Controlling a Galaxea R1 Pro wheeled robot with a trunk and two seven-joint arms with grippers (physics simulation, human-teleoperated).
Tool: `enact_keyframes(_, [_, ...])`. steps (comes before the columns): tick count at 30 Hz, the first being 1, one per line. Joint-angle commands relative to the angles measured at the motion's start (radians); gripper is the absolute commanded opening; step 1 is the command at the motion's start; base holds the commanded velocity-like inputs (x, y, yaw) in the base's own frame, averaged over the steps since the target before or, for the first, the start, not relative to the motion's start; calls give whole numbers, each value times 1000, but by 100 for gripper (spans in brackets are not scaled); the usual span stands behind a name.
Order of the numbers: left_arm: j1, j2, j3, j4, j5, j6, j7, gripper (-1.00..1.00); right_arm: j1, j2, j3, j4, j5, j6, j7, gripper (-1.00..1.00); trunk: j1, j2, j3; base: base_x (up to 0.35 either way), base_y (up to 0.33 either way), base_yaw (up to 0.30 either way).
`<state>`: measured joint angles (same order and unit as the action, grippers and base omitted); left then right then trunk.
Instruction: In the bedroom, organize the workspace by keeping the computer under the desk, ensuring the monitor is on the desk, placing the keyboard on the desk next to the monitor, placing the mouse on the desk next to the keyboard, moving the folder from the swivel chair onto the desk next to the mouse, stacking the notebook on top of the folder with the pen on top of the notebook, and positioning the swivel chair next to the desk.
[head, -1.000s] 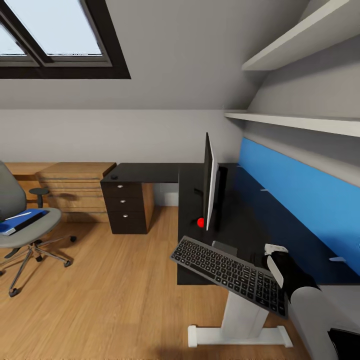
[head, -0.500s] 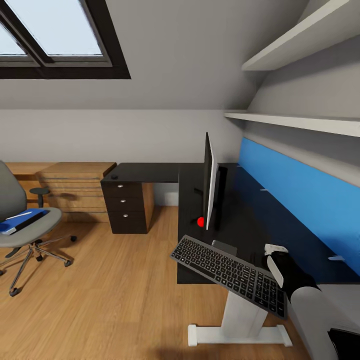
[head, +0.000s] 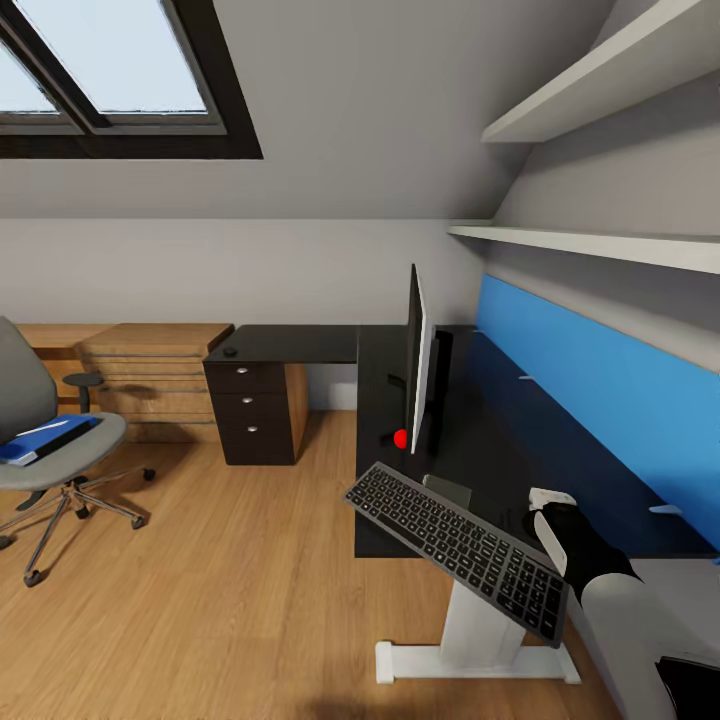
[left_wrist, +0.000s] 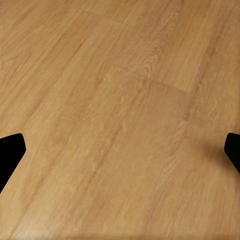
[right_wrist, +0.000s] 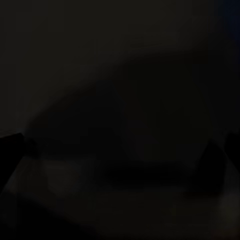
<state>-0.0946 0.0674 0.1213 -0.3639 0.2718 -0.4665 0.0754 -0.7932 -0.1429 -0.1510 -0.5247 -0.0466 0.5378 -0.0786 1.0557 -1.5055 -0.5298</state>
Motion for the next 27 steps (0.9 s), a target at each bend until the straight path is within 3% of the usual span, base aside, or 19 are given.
enact_keyframes(1, [-1,0,-2,0,4,-3,1,100,0,0,-1,-1,-5,5,-4,100,0,-1,-1,-2,0,0])
enact_keyframes(27, [-1,0,-2,0,4,-2,1,100,-1,0,-1,-1,-4,4,-4,100,0,-1,-1,-46,0,0])
